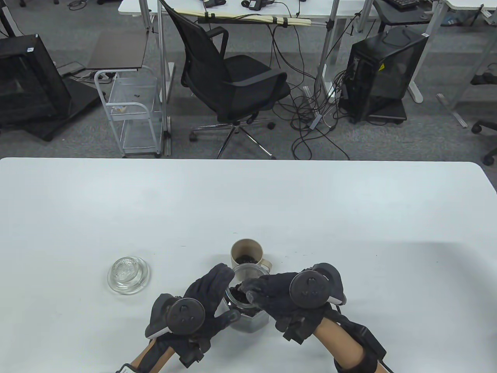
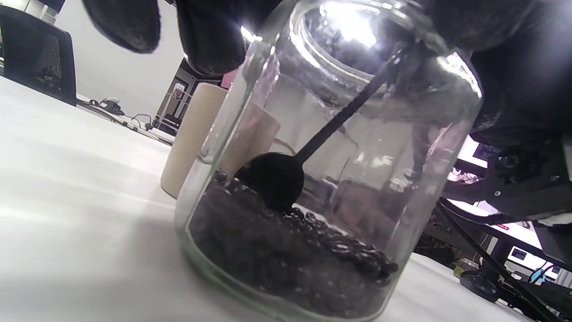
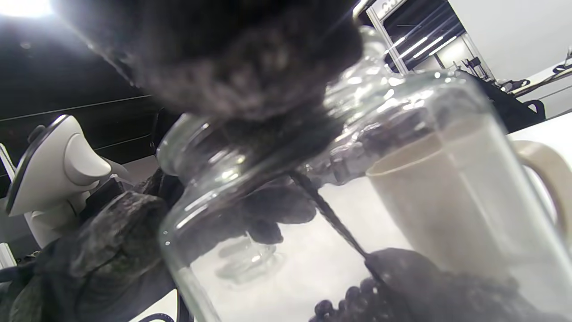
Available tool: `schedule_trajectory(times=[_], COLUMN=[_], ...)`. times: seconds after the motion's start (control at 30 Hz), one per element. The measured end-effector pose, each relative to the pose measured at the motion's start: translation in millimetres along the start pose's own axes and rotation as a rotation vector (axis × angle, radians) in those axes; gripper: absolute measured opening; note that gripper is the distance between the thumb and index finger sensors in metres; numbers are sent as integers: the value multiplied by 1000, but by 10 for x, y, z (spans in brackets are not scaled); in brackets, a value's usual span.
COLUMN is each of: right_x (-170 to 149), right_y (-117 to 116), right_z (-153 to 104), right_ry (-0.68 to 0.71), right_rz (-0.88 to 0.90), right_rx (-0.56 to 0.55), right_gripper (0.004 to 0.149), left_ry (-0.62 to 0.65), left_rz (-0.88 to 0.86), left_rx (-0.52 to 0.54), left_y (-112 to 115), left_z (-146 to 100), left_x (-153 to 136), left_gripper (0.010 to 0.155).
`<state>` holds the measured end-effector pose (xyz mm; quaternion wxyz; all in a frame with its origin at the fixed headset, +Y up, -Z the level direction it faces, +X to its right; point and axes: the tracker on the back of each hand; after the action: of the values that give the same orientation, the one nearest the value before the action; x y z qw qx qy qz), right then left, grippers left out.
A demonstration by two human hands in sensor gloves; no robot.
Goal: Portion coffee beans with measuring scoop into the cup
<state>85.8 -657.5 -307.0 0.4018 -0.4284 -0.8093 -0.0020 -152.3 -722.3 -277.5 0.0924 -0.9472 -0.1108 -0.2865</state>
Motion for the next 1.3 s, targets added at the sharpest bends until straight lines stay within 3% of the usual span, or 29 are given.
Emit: schedule_trajectory(times=[0.57, 0.9, 1.3], right_x=[-275, -418, -570], right_y=[6, -1, 130], right_z=[-84, -146, -232], right_ry=[-275, -402, -444], right_rz=[337, 573, 830], right_rx=[-207, -265, -405], right_gripper=[44, 44, 44], left_ry=[1, 1, 0], left_rz=[0, 2, 4], left_rx=[1, 0, 0], left_y=[3, 1, -3], left_z=[3, 3, 1], left_x=[3, 6, 6], left_gripper=[92, 93, 93])
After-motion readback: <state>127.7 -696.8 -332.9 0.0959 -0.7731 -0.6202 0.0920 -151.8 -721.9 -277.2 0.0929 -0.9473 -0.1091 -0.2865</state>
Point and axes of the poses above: the tracker on the back of each hand, its own x axis roughly to the thumb side, its own z axis roughly from the wrist to the fingertips, y = z × x, and after that the axes turned 15 degrees about z, right-handed
